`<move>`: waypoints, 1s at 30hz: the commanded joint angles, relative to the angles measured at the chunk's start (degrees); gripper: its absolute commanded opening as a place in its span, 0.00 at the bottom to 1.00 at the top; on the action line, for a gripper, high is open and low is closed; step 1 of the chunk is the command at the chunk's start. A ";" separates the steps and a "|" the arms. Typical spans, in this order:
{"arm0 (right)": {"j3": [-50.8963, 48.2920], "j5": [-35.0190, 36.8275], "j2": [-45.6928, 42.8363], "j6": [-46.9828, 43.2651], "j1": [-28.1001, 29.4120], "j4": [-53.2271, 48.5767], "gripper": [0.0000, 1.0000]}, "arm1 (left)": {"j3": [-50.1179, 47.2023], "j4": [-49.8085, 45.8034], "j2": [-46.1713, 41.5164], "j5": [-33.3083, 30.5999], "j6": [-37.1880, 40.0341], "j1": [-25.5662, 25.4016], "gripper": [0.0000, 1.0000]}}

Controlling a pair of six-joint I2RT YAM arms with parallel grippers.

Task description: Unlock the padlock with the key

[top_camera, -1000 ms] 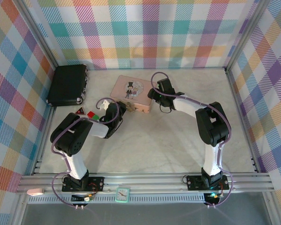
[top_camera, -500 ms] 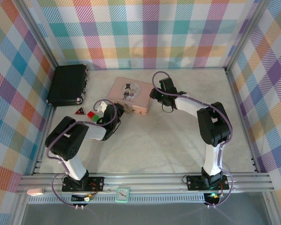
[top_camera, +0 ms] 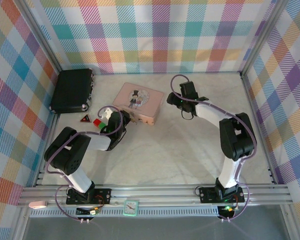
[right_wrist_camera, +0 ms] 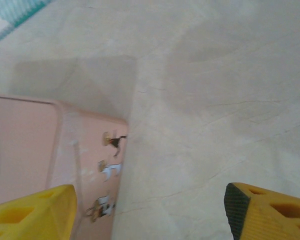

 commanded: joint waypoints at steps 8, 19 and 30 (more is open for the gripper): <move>-5.11 -6.54 -8.87 -14.87 0.48 -8.38 0.85 | 6.22 -32.57 -20.13 11.67 16.83 -0.37 0.00; -17.27 4.62 -21.07 -18.70 0.48 -13.78 0.90 | 10.95 -59.04 -21.21 22.22 23.06 -9.35 0.00; -19.42 8.58 -22.56 -18.55 0.46 -13.21 0.92 | 7.98 -47.58 -10.30 22.93 17.79 -18.99 0.00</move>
